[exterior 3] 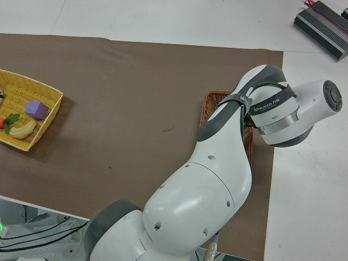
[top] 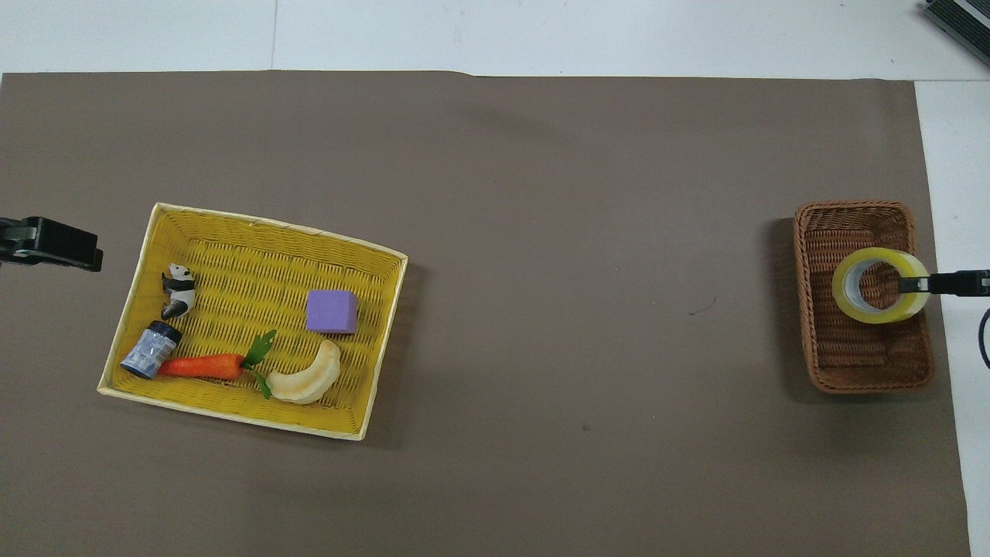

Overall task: Move tape to another basket
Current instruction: 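Open the right gripper and lift it off the tape roll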

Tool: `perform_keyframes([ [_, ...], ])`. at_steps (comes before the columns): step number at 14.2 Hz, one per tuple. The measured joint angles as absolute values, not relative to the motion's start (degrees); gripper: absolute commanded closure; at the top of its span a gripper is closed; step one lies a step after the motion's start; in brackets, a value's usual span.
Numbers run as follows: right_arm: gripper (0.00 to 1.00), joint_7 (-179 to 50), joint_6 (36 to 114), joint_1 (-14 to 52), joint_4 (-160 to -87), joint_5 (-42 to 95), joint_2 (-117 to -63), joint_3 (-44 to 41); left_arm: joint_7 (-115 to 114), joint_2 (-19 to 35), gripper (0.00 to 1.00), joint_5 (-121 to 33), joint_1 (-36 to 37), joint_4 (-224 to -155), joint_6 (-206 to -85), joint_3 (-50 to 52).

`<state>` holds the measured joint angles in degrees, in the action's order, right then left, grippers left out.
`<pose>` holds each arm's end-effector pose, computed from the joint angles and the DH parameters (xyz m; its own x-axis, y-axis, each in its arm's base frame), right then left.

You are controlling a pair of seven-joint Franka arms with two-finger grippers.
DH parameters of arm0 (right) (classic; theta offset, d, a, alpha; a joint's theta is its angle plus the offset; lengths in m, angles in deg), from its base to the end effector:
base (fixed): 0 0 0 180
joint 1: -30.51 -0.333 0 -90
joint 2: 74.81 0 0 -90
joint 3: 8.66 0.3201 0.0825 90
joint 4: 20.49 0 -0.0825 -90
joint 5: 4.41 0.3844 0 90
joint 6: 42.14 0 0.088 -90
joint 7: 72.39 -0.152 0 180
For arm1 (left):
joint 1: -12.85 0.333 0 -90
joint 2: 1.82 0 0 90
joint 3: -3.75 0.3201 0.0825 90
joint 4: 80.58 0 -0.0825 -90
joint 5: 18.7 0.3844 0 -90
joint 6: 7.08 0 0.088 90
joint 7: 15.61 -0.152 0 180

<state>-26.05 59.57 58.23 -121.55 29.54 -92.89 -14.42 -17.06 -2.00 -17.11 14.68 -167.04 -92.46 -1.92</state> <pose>0.5448 -0.2686 0.3433 0.9937 -0.0221 0.1102 0.0429 -0.8315 -0.5539 0.5444 -0.0322 0.6073 0.9958 -0.0899 -0.0164 -0.0904 -0.9955 -0.0276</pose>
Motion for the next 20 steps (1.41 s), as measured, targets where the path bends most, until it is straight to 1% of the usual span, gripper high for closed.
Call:
perform_keyframes([
  [3,1.00,-26.0,60.2,57.5,-121.8,33.1,-92.9,-14.0,-17.0,-2.0,0.00,-18.8,15.0,-167.1,-92.5,-1.7],
  [5,1.00,-26.0,62.6,56.0,-122.9,33.2,-92.9,-13.8,-17.0,-2.0,0.00,-20.3,15.8,-167.1,-92.5,-1.6],
  [8,1.00,-25.4,63.4,55.6,-123.5,32.3,-93.0,-13.9,-17.0,-2.0,0.00,-20.7,16.4,-167.1,-92.6,-1.6],
  [9,0.95,-25.1,63.6,55.7,-123.5,32.2,-93.0,-14.0,-17.0,-2.0,0.00,-20.7,16.4,-167.1,-92.6,-1.6],
  [10,0.43,-25.0,63.8,55.7,-123.7,32.1,-93.0,-14.0,-17.0,-2.0,0.00,-20.7,16.4,-167.1,-92.6,-1.6],
  [11,0.00,-24.9,63.9,55.7,-123.8,32.1,-93.0,-14.0,-17.0,-2.0,0.00,-20.7,16.4,-167.1,-92.6,-1.6],
  [15,0.00,-24.9,64.6,55.7,-123.7,32.1,-93.0,-14.0,-17.0,-2.0,0.00,-20.8,16.4,-167.1,-92.6,-1.6],
  [18,0.00,-26.9,70.9,55.4,-122.6,32.1,-92.9,-13.4,-17.0,-2.0,0.00,-20.8,16.4,-167.1,-92.7,-1.6],
  [20,0.00,-31.0,73.8,53.1,-120.6,31.4,-92.7,-13.2,-17.0,-2.0,0.00,-20.8,16.4,-167.1,-92.7,-1.6],
])
